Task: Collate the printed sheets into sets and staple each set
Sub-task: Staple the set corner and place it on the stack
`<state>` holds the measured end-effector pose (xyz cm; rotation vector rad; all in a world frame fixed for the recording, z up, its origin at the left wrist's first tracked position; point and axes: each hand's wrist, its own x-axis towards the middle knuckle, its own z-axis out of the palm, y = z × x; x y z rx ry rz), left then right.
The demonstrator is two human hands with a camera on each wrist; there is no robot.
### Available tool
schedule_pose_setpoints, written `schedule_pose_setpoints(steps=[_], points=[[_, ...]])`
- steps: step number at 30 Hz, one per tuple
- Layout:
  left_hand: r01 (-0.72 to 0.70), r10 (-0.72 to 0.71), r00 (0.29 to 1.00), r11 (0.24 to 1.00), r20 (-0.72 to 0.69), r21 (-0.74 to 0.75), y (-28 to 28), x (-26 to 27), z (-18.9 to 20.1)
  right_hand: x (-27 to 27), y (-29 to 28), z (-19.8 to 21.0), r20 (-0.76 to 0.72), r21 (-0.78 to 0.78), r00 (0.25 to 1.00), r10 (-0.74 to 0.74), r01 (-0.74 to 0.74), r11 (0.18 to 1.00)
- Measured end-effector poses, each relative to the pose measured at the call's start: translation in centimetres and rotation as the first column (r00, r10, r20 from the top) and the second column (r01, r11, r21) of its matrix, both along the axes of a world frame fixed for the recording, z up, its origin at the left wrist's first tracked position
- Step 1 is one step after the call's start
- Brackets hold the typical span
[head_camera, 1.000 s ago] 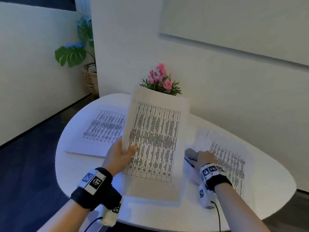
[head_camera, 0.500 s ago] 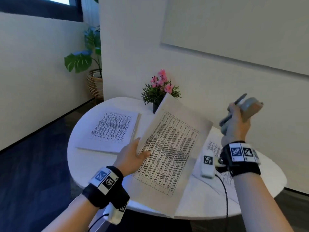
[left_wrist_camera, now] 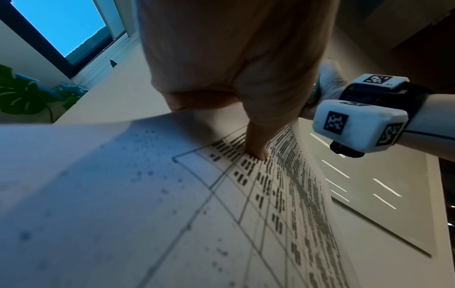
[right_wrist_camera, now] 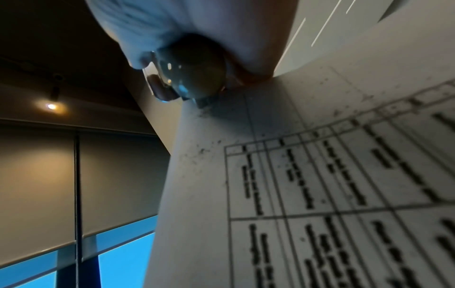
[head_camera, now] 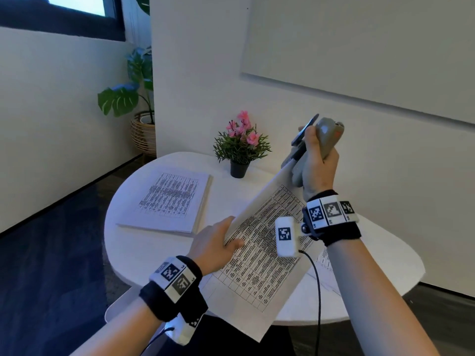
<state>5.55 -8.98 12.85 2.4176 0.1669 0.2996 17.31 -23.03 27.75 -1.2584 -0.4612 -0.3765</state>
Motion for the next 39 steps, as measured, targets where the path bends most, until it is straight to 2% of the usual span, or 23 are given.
schedule_pose_setpoints(steps=[4, 7, 13, 15, 17, 18, 20, 22, 24, 25, 28, 31, 32, 33, 34, 35, 36, 37, 38, 39], points=[[-0.003, 0.003, 1.0, 0.999, 0.0, 0.039, -0.2, -0.1, 0.0, 0.2, 0.1, -0.3, 0.056, 0.03, 0.995, -0.08, 0.078, 0.996], [-0.003, 0.004, 1.0, 0.998, -0.003, 0.058, -0.2, -0.1, -0.5, 0.6, 0.4, -0.9, 0.021, 0.03, 0.991, -0.129, 0.128, 0.991], [-0.033, 0.036, 0.998, 0.997, -0.043, 0.065, 0.7, 0.0, -1.7, 2.7, -0.4, -3.4, -0.219, -0.064, 0.974, -0.059, 0.046, 0.997], [-0.057, 0.06, 0.996, 0.997, -0.06, 0.043, 1.6, -0.1, -2.0, 4.1, -1.7, -4.3, -0.307, -0.142, 0.939, -0.152, 0.113, 0.983], [-0.087, 0.089, 0.993, 0.996, -0.075, 0.024, 2.8, -0.2, -2.2, 6.0, -3.7, -6.3, -0.412, -0.361, 0.838, -0.358, 0.211, 0.908], [-0.105, 0.106, 0.991, 0.994, -0.08, 0.016, 3.4, -0.3, -2.4, 6.6, -4.8, -7.6, -0.461, -0.486, 0.773, -0.436, 0.191, 0.853], [-0.144, 0.141, 0.987, 0.989, -0.082, -0.039, 4.5, -0.3, -2.4, 8.7, -6.9, -11.2, -0.531, -0.674, 0.688, -0.495, 0.01, 0.738], [-0.168, 0.161, 0.984, 0.981, -0.077, -0.098, 5.3, -0.3, -2.2, 10.5, -8.3, -14.7, -0.519, -0.796, 0.686, -0.51, -0.17, 0.581], [-0.186, 0.177, 0.982, 0.973, -0.071, -0.14, 5.9, -0.1, -2.0, 9.1, -8.9, -15.7, -0.466, -0.871, 0.691, -0.552, -0.248, 0.424], [-0.195, 0.186, 0.98, 0.966, -0.068, -0.167, 6.1, 0.0, -1.8, 8.2, -9.2, -16.1, -0.465, -0.876, 0.667, -0.583, -0.247, 0.415], [-0.2, 0.195, 0.98, 0.951, -0.046, -0.235, 6.4, 0.3, -1.6, 7.3, -10.0, -18.1, -0.456, -0.872, 0.69, -0.562, -0.222, 0.435], [-0.205, 0.206, 0.978, 0.93, -0.029, -0.304, 6.6, 0.6, -1.3, 8.1, -9.2, -19.2, -0.351, -0.933, 0.717, -0.602, -0.21, 0.293], [-0.209, 0.213, 0.977, 0.92, -0.026, -0.332, 6.7, 0.7, -1.4, 8.1, -8.7, -19.2, -0.269, -0.962, 0.738, -0.618, -0.168, 0.218], [-0.217, 0.223, 0.975, 0.908, -0.024, -0.36, 6.9, 0.9, -1.5, 7.9, -7.8, -18.8, -0.191, -0.977, 0.776, -0.601, -0.09, 0.195], [-0.227, 0.237, 0.971, 0.894, -0.023, -0.386, 7.1, 1.1, -1.6, 7.5, -6.8, -18.5, -0.153, -0.969, 0.836, -0.527, -0.024, 0.244], [-0.235, 0.252, 0.968, 0.879, -0.016, -0.415, 7.2, 1.2, -1.8, 6.3, -5.4, -17.8, -0.234, -0.918, 0.881, -0.411, -0.062, 0.391], [-0.24, 0.268, 0.964, 0.862, -0.002, -0.446, 7.3, 1.4, -1.9, 4.9, -4.0, -17.2, -0.404, -0.804, 0.878, -0.256, -0.208, 0.557], [-0.246, 0.288, 0.957, 0.843, 0.015, -0.478, 7.5, 1.5, -2.1, 3.0, -2.6, -16.6, -0.598, -0.629, 0.797, -0.084, -0.401, 0.666], [-0.258, 0.318, 0.947, 0.818, 0.031, -0.514, 7.6, 1.6, -2.1, 1.9, -1.6, -16.9, -0.708, -0.497, 0.706, 0.029, -0.526, 0.69], [-0.274, 0.353, 0.935, 0.79, 0.041, -0.549, 7.9, 1.7, -2.1, 0.6, -0.7, -16.9, -0.768, -0.425, 0.635, 0.086, -0.604, 0.674]])
